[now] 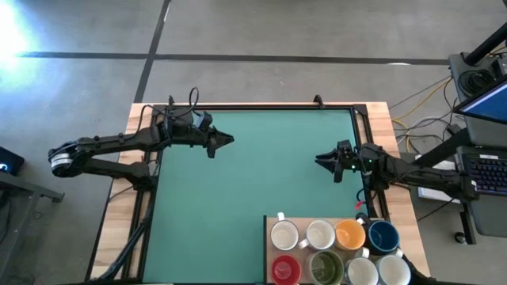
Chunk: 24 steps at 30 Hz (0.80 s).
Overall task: Place coffee mugs
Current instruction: Return to Home Position
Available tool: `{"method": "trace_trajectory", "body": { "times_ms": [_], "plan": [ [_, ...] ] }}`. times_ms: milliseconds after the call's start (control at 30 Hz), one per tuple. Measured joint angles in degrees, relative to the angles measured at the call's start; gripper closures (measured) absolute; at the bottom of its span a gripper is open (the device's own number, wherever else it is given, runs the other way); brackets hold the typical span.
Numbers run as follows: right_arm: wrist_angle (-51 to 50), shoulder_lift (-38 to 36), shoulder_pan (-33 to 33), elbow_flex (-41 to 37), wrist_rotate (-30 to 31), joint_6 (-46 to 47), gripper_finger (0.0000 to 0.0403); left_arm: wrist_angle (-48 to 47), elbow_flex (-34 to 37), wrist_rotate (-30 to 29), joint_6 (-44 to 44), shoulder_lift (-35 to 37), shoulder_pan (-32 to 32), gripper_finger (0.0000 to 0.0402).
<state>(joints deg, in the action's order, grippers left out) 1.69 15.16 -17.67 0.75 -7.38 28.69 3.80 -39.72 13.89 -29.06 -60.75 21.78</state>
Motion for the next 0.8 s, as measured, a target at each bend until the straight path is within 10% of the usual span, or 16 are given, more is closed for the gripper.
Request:
{"method": "trace_trajectory", "body": {
  "times_ms": [800],
  "plan": [
    [-0.04,0.00,0.00,-0.02,-0.02,-0.17,0.0294,-0.95,0.00,2.38,12.68,0.10,0.02,0.0352]
  ]
}}
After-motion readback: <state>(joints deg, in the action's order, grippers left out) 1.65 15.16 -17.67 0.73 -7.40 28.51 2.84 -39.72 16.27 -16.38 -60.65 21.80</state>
